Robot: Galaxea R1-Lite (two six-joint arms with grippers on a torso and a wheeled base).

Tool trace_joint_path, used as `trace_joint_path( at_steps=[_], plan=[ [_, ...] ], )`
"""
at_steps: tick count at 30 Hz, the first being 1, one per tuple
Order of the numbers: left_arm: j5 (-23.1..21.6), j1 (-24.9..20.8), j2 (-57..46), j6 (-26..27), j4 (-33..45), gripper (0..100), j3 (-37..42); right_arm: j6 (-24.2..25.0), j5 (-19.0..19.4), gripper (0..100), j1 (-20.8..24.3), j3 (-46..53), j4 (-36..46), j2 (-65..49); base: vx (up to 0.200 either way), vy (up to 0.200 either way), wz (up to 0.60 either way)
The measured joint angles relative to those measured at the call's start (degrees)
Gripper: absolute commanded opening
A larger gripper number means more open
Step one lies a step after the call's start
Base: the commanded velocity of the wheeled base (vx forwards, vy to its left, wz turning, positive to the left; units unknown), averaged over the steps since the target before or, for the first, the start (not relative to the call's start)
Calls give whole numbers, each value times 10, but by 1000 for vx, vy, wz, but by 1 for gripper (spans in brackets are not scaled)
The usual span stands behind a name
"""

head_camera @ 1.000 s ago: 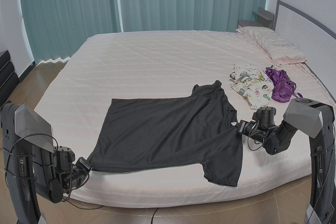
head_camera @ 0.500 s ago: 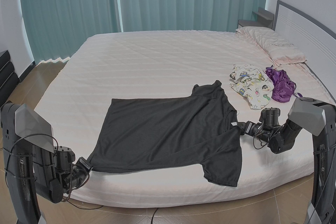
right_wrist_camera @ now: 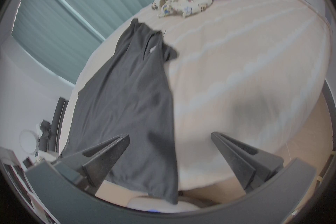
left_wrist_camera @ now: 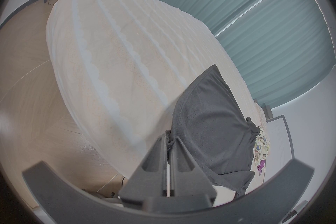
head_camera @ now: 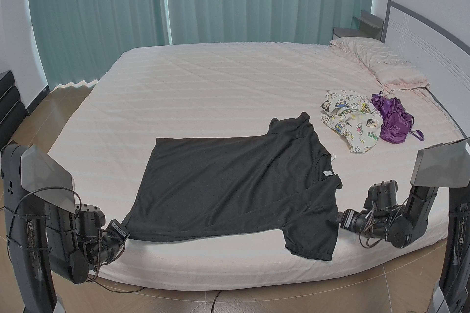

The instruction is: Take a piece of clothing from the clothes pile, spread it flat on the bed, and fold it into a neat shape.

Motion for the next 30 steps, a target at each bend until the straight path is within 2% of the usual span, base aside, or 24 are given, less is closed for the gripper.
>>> trace_joint_path(
  at_steps=[5,13,22,27,28,30],
  plan=[
    [0,0,0,0,0,0,0,7,12,100,40,71,-57,0,0,0,0],
    [0,0,0,0,0,0,-1,6,12,100,82,117,-76,14,0,0,0],
    [0,0,0,0,0,0,-1,9,8,100,101,122,-98,33,0,0,0],
    [-1,0,0,0,0,0,-2,9,2,100,105,124,-156,48,0,0,0],
    [-1,0,0,0,0,0,-2,9,-2,0,105,125,-166,52,0,0,0],
    [-1,0,0,0,0,0,-2,9,-7,0,106,129,-172,59,0,0,0]
  ],
)
